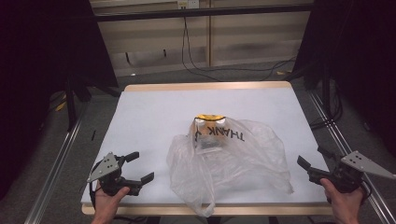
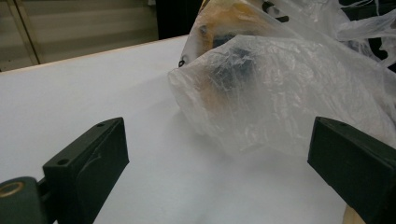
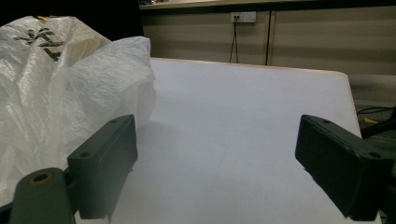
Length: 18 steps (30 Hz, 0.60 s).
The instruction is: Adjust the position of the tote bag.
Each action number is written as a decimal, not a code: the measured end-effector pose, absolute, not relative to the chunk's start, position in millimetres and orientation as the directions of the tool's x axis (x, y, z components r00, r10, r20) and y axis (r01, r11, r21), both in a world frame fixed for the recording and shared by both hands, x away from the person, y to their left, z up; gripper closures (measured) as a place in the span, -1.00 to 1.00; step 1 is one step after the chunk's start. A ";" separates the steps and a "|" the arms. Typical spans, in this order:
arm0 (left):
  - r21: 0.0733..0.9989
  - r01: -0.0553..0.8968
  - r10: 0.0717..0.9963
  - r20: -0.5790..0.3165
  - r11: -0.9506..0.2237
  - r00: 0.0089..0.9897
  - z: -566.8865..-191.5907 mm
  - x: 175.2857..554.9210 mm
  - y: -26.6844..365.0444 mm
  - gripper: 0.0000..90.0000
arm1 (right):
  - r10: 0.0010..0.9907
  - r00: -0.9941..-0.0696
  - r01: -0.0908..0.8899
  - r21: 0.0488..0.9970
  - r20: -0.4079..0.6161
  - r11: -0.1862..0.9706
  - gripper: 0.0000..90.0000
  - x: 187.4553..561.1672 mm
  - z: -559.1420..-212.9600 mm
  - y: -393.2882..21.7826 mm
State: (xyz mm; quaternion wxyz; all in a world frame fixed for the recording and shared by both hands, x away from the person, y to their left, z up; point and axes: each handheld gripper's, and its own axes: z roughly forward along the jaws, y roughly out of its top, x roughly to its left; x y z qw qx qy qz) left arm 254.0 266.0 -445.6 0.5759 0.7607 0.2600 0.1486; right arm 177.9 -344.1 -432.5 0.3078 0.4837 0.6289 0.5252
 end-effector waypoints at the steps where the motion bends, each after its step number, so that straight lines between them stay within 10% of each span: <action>1: 0.953 0.223 0.566 -0.071 -0.203 0.821 -445.2 253.8 265.6 -0.90 | 0.931 -0.348 0.285 0.959 0.114 -0.011 -0.70 177.4 -431.2 -343.6; 18: 0.945 0.189 0.503 -0.031 -0.266 0.864 -436.8 232.6 236.8 -0.80 | 0.875 -0.473 0.302 0.952 0.101 0.053 -0.48 163.5 -417.7 -323.1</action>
